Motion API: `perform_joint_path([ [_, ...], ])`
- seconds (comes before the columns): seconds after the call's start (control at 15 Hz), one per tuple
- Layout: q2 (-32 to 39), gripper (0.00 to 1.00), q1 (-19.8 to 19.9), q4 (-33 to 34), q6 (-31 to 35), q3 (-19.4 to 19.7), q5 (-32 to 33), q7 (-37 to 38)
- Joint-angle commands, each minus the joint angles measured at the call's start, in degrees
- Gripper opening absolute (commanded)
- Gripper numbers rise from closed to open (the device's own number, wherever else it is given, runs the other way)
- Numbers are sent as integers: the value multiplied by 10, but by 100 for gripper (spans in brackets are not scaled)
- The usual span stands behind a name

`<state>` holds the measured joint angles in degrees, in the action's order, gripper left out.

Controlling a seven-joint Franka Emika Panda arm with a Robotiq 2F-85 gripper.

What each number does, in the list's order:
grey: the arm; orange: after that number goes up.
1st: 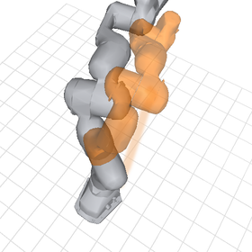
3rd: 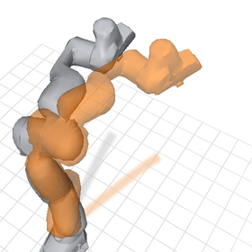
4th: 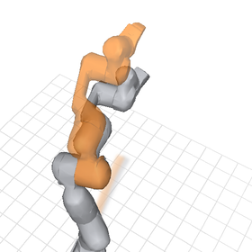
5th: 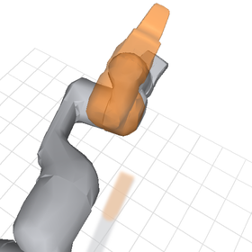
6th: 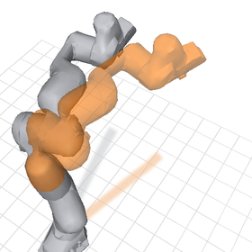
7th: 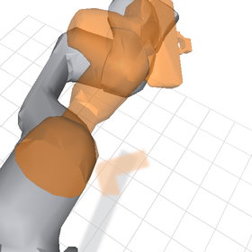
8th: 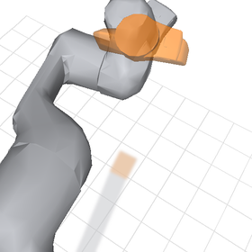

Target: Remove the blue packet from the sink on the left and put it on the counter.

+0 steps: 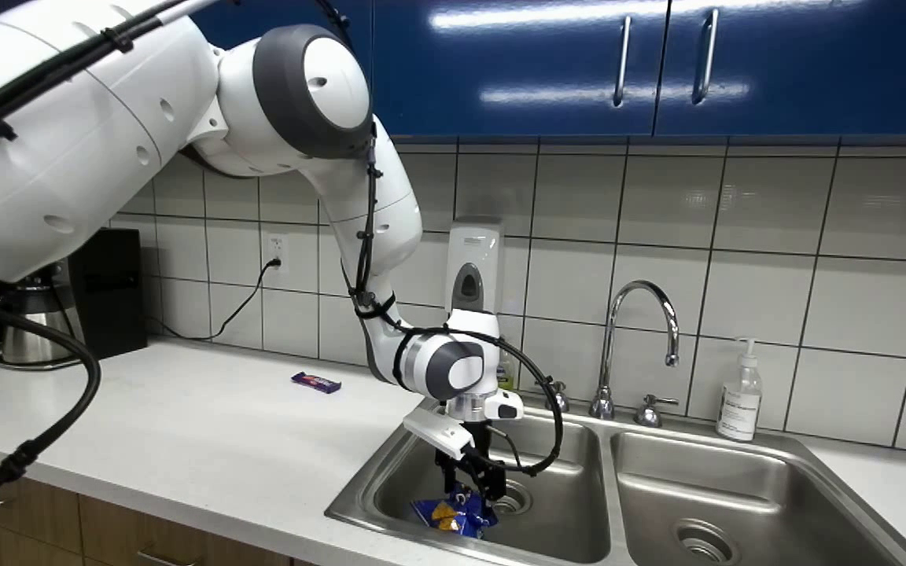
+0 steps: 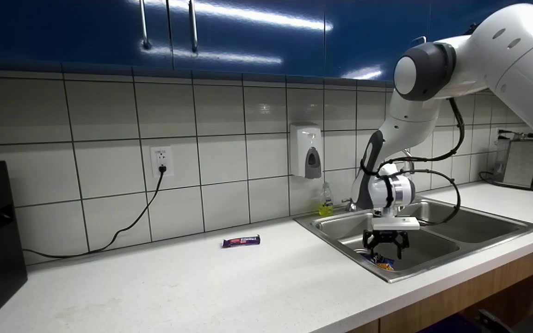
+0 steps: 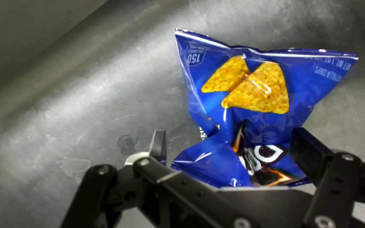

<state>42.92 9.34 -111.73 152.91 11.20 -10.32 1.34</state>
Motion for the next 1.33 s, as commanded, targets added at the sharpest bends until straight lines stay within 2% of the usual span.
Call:
perform_joint_path([
  [0.0,24,100,9,26,7,-7,14,20],
  [0.47,48,100,5,48,13,-6,16,27],
  [0.53,50,75,4,49,14,-6,16,28],
  [0.6,50,74,3,51,15,-6,17,28],
  [1.13,50,9,-3,54,21,-6,19,31],
  [1.2,50,2,-4,53,22,-7,19,31],
  [1.27,49,0,-4,53,24,-7,19,31],
])
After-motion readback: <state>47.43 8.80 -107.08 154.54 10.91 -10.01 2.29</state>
